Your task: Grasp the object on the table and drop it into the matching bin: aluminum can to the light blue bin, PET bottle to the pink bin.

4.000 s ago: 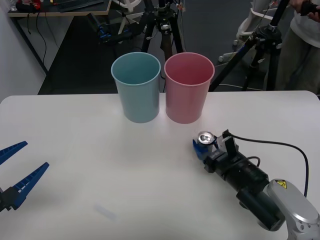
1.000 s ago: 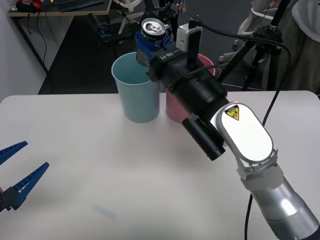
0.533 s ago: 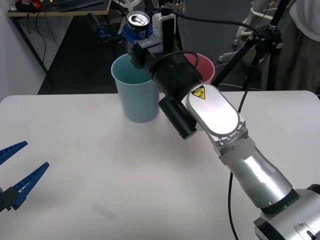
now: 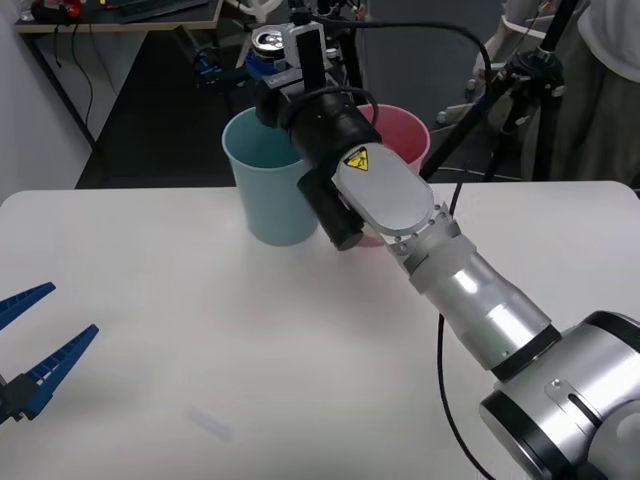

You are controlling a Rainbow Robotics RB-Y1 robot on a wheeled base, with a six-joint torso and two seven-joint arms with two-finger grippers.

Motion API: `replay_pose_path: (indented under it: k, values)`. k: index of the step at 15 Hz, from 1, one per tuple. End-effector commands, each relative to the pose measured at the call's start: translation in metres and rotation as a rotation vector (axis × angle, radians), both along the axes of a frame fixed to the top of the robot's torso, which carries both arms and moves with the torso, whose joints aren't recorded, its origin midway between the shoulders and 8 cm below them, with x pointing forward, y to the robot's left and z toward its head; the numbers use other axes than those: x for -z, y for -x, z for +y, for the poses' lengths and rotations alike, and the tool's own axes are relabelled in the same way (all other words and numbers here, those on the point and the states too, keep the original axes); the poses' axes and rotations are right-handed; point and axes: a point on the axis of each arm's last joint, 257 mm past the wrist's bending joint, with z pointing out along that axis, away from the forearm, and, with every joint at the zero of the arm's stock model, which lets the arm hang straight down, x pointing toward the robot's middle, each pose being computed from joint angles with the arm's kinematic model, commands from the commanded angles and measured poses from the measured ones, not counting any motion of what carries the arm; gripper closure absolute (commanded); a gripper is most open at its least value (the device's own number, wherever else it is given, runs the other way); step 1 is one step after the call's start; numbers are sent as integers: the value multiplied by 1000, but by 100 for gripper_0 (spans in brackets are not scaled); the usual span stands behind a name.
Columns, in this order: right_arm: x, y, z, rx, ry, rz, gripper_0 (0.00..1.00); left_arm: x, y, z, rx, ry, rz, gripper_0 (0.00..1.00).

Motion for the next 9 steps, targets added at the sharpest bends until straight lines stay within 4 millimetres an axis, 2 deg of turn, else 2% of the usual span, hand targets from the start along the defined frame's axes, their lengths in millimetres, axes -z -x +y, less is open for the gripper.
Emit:
replay_pose_path:
  k: [1, 2, 4, 9]
  values:
    - [4, -3, 2, 7, 5, 10, 100, 0, 0, 0, 0, 0, 0, 0]
    - [4, -2, 4, 4, 4, 11, 100, 0, 0, 0, 0, 0, 0, 0]
    - [6, -1, 6, -2, 9, 12, 0, 0, 0, 0, 0, 0, 0, 0]
    - [7, 1, 9, -9, 9, 13, 0, 0, 0, 0, 0, 0, 0, 0]
